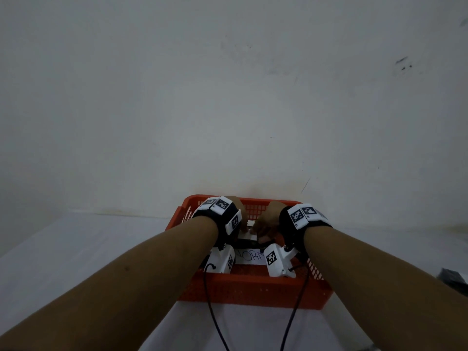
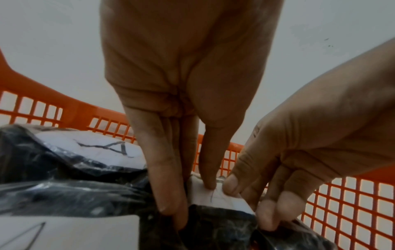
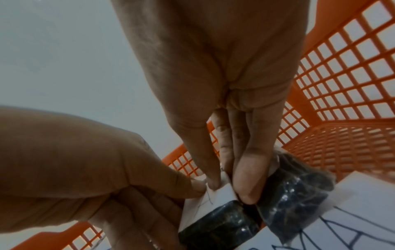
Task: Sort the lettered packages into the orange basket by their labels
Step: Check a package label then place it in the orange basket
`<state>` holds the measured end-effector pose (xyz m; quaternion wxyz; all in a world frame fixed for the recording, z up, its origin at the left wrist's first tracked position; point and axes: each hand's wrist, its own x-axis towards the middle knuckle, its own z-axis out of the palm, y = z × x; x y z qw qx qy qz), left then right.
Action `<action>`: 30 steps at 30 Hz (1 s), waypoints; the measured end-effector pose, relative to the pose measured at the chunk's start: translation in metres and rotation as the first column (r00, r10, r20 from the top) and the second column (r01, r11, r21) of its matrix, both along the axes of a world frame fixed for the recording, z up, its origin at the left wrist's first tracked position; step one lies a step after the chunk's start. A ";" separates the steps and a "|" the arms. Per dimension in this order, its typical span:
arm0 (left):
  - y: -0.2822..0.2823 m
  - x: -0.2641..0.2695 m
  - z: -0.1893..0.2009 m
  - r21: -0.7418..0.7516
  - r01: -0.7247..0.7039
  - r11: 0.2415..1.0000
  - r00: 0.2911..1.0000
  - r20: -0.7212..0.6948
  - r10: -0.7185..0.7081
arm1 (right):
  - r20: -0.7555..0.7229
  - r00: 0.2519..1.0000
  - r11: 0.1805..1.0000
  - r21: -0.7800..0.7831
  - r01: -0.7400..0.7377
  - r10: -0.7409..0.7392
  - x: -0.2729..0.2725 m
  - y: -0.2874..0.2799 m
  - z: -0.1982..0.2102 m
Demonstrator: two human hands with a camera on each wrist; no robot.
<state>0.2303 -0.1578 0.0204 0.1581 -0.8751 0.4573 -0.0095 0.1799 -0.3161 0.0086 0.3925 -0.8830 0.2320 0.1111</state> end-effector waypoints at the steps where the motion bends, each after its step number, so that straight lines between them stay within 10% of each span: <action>1: 0.000 -0.002 0.001 -0.007 -0.026 1.000 1.000 0.008 0.026 | -0.008 1.000 1.000 -0.001 -0.014 0.014 0.001 -0.001 0.000; 12: -0.011 0.035 -0.006 -0.064 -0.192 0.979 0.981 -0.029 0.190 | 0.102 0.995 0.976 -0.216 0.020 0.002 -0.005 0.007 0.015; 19: -0.016 0.012 0.054 -0.524 -0.476 0.706 0.872 -0.385 0.301 | 0.321 0.941 0.917 -0.398 0.034 0.105 -0.044 0.001 0.075; 30: 0.006 -0.114 0.104 -0.674 -0.162 0.721 0.980 -0.194 0.038 | 0.313 0.907 0.793 -0.608 -0.036 0.281 -0.174 -0.001 0.119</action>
